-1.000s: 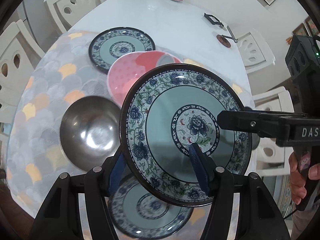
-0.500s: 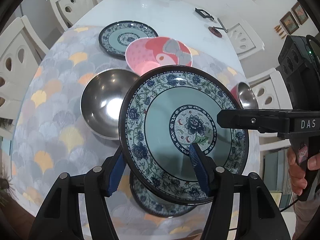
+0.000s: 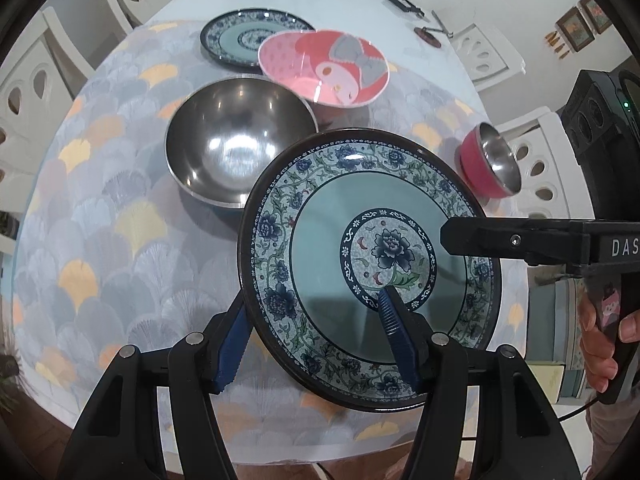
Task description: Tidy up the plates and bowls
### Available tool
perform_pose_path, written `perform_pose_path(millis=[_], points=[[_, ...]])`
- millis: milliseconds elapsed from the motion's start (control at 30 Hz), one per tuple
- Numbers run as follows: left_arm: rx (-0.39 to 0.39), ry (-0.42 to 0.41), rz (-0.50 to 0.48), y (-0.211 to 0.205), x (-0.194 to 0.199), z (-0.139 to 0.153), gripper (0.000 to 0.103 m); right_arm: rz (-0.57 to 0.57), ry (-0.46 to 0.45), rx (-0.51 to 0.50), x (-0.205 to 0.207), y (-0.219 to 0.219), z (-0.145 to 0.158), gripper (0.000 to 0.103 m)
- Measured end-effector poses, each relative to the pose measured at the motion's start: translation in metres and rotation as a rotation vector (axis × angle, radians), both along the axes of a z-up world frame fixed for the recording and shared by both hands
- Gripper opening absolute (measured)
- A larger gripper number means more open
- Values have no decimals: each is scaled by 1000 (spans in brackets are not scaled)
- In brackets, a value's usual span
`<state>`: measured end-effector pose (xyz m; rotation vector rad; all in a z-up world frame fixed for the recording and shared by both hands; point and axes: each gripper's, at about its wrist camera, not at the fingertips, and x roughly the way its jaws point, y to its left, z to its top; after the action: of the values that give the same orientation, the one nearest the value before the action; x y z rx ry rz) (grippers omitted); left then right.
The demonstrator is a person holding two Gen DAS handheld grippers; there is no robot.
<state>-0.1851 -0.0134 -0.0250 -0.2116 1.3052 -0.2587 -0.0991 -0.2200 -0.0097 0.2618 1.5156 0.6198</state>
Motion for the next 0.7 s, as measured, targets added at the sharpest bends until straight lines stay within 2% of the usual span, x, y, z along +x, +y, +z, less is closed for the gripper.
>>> perform_pose_path(millis=[700], points=[[-10,107,-17,-3,-10,-36,59,4,120,-37,-29,-3,-53,77]])
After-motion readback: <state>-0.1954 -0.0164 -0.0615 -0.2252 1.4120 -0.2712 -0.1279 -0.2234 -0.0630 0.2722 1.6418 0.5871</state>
